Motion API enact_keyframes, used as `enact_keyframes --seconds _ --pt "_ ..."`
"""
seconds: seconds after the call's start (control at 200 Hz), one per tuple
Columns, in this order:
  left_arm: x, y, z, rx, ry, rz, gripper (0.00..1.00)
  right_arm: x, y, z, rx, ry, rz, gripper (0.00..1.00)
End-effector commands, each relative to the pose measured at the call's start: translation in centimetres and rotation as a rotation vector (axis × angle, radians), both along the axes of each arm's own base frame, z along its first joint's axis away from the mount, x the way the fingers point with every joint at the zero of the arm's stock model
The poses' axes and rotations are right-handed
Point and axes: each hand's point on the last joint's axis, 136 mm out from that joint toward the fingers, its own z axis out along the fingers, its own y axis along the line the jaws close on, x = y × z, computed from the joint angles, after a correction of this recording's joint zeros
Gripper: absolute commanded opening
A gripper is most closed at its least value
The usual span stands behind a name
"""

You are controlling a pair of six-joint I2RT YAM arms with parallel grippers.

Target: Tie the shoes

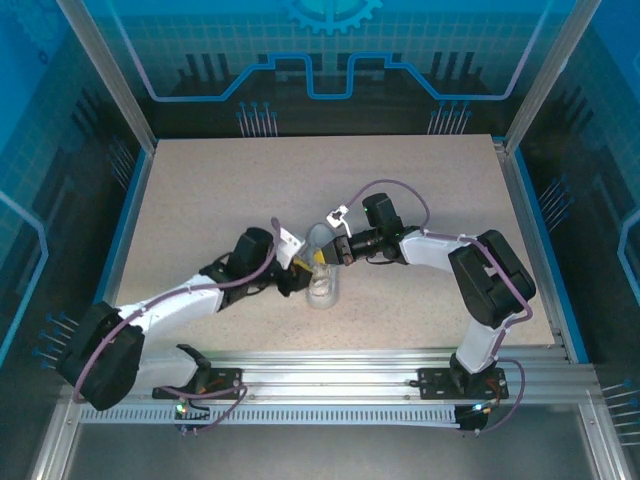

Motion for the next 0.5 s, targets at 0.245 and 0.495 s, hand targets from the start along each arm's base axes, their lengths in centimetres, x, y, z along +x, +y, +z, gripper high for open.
enact_keyframes --seconds 0.245,0.495 --pt "2.7 -1.5 1.9 -0.114 -0.181 0.078 0.28 1.1 -0.1 0.0 -0.026 0.017 -0.039 0.00" --pt "2.9 -2.0 0.8 -0.126 -0.143 0.079 0.27 1.3 0.0 0.0 -0.022 0.031 -0.054 0.00"
